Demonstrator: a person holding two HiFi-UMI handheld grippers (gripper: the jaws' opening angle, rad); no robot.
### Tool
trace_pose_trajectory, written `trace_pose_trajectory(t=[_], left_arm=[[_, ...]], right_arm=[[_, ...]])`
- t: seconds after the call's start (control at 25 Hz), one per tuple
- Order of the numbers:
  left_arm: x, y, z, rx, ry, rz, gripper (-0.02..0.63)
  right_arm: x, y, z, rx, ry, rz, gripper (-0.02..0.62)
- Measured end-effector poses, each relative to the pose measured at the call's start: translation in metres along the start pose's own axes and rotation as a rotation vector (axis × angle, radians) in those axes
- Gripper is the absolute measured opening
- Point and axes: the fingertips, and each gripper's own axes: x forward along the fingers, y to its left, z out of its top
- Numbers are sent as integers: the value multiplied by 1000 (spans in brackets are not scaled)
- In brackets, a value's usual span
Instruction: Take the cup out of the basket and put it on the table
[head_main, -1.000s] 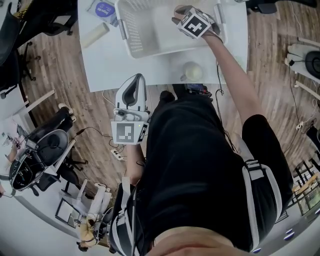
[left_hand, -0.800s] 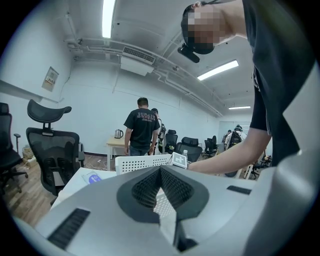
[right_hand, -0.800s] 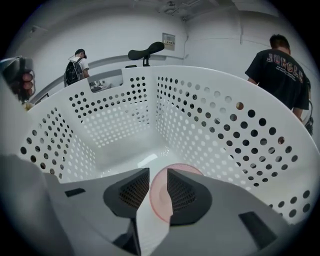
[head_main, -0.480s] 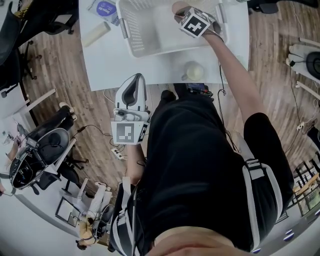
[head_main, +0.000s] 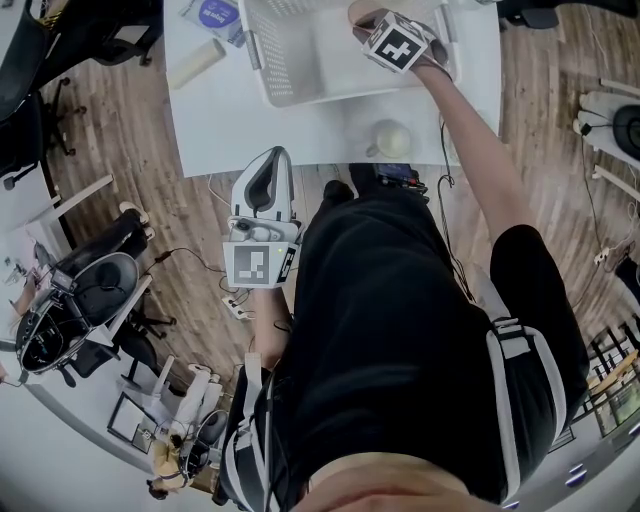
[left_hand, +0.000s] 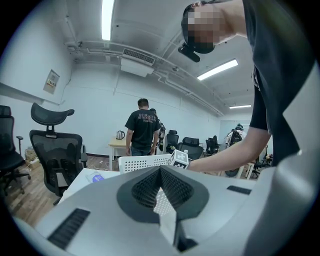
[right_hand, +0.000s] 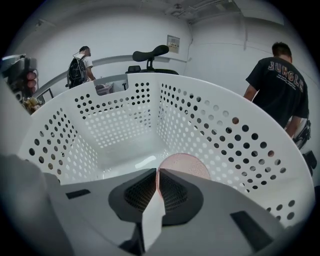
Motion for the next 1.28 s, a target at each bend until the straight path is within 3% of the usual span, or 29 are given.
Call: trace_pose_trajectory(t=[0.48,0.92,1.28], left_arm=[[-22,-5,2,11,-38,-24,20],[-55,-23,8,32,-84,-74,20],[-78,-26,11,56,-103,-105,20]], right_arm=[[-61,5,46,-79,-93,-90,35],[-142,49,86,-136,-207,-156,35],[-191,93,95,-151,-269,-180,35]])
